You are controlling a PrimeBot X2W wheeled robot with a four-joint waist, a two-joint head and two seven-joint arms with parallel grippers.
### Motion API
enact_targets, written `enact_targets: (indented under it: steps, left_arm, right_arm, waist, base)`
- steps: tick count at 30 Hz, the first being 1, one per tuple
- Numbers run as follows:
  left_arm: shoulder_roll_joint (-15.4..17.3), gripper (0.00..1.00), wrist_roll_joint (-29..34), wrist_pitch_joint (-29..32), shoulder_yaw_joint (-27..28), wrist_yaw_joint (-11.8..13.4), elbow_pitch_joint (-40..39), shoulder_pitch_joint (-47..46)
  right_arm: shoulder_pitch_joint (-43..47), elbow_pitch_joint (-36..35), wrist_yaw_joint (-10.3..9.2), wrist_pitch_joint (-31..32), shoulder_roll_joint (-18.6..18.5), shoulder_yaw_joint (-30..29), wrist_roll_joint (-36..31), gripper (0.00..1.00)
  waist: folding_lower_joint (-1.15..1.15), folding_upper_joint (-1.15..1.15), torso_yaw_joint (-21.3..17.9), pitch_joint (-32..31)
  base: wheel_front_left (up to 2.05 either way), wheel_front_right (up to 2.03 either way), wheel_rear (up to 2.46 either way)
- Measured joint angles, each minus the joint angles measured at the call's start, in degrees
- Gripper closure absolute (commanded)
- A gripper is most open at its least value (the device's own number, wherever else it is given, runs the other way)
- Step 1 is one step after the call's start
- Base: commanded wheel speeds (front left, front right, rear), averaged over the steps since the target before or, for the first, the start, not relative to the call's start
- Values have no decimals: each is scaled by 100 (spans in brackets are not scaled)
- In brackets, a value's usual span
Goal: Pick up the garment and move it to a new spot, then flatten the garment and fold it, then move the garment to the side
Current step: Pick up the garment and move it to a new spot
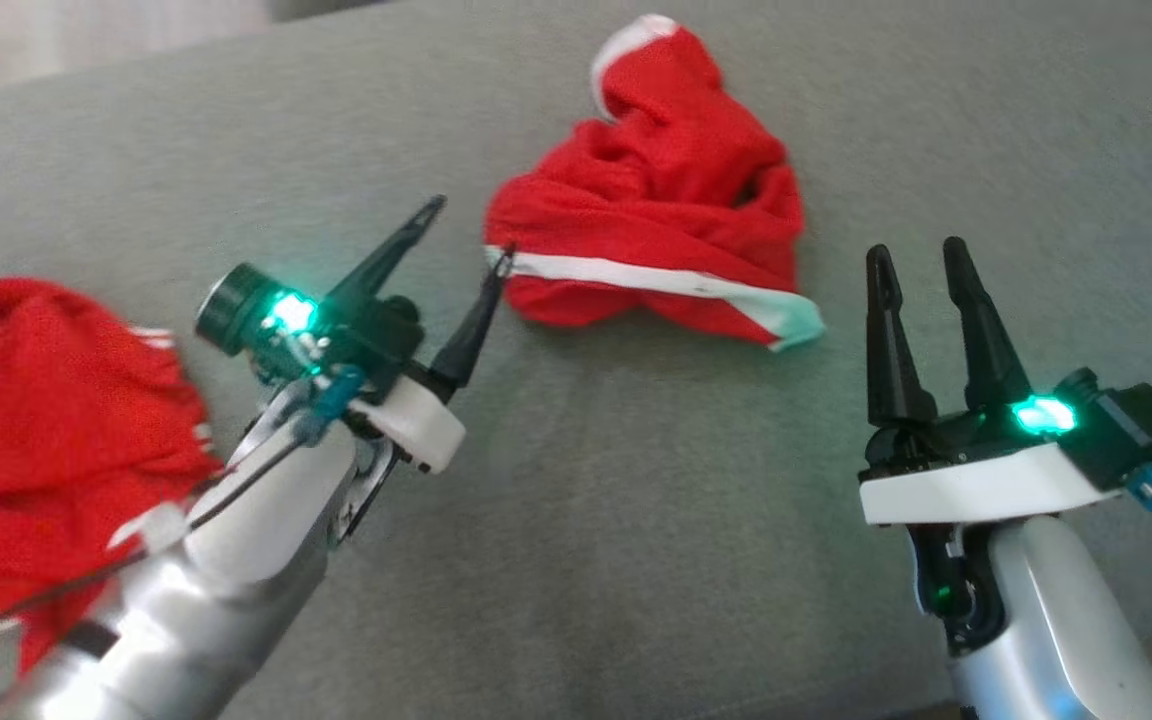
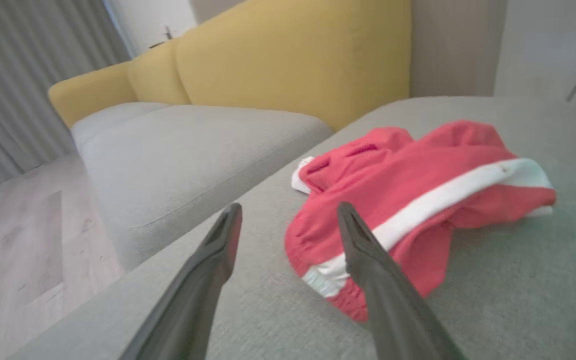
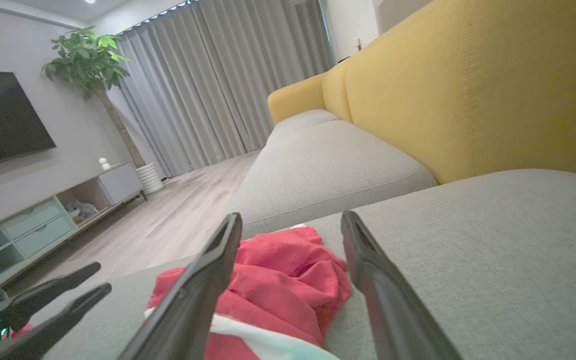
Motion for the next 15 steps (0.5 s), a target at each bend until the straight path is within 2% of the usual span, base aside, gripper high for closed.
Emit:
enact_targets:
  steps: [7,10,11,15]
  left_arm:
    - [159,0,-782,-64,1154,346,-1248,1051]
    - [157,0,-882,-67,1671,411,-1916,1640]
    - [62,0,-926,-86,2015,420,-2249,2074]
    - [-210,0,-764,-90,2420,408,-2539,2945]
  right_arm:
    - [202,151,0,0,1,-203,-369,0]
    - [410,256,0,0,1,-294,-469,0]
    - [560,367,0,0,2,-352,-514,0]
    - [816,480,0,0,3,-434,-520,0]
  waist:
    - [-1,0,584,-413]
    - [-1,0,810,-609]
    - [-1,0,948,-738]
    - [-2,0,1164,-975]
  base:
    - [0,0,0]
    - [0,0,0]
    - [0,0,0]
    - [0,0,0]
